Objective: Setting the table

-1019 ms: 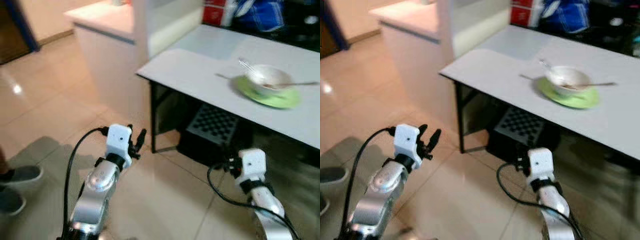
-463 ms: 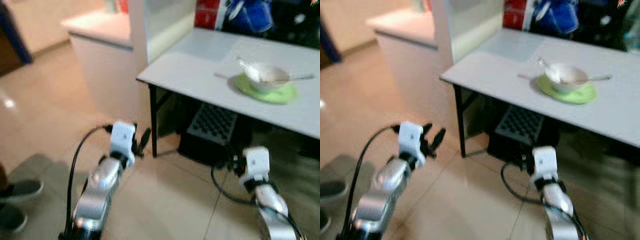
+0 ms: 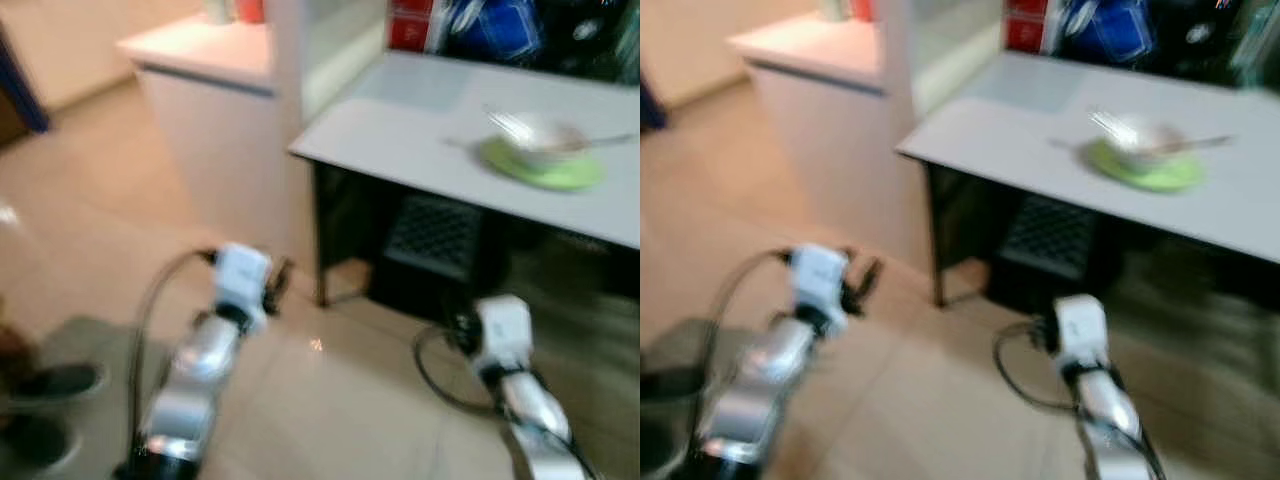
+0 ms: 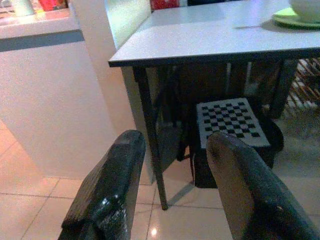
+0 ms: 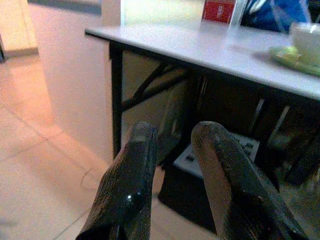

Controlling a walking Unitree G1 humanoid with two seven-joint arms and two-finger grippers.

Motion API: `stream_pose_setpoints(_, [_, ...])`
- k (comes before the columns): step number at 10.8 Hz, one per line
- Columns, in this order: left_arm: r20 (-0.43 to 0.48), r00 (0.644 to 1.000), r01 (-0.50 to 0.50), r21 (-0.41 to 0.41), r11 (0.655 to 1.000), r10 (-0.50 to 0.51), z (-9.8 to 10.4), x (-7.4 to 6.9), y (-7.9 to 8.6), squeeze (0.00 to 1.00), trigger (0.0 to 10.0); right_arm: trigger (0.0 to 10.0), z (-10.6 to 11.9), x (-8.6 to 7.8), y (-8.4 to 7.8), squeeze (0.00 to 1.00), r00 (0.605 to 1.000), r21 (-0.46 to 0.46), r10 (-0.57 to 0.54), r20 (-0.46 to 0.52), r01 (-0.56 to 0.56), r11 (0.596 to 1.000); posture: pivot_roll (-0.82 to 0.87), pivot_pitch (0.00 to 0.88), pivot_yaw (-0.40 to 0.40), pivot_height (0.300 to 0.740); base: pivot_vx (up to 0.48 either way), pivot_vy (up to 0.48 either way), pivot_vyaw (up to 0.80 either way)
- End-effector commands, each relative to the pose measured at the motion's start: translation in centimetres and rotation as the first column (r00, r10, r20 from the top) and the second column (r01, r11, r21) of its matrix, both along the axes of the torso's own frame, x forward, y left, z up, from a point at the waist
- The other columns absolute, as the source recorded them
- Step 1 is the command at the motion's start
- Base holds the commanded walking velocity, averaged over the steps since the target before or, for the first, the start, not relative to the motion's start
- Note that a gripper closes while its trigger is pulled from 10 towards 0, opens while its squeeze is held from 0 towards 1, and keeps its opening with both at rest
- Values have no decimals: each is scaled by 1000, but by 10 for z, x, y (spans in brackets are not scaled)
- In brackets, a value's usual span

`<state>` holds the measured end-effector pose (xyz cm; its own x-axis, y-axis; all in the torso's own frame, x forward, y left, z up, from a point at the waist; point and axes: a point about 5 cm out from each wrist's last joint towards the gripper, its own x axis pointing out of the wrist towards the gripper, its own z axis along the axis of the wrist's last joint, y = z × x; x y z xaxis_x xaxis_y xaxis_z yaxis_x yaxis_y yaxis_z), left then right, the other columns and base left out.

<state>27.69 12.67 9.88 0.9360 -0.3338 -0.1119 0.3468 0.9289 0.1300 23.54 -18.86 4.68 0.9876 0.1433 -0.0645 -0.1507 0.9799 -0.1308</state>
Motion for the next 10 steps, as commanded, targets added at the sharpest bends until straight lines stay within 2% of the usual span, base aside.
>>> stream_pose_setpoints(1, [1,999,-32,38,999,32,1,4,8,0,10000,10000,7,5,6,0,999,8,23,28,-23,1000,-36,0,30,740,0,0,0])
stream_pose_setpoints(4, [-1,999,-45,45,998,45,2,9,9,0,10000,10000,6,2,8,0,999,8,42,17,-42,999,-40,0,27,740,0,0,0])
stream_pose_setpoints(10, [13,999,-44,21,999,44,2,9,0,0,10000,10000,7,4,5,0,998,6,61,15,-61,998,-40,0,8,740,0,0,0])
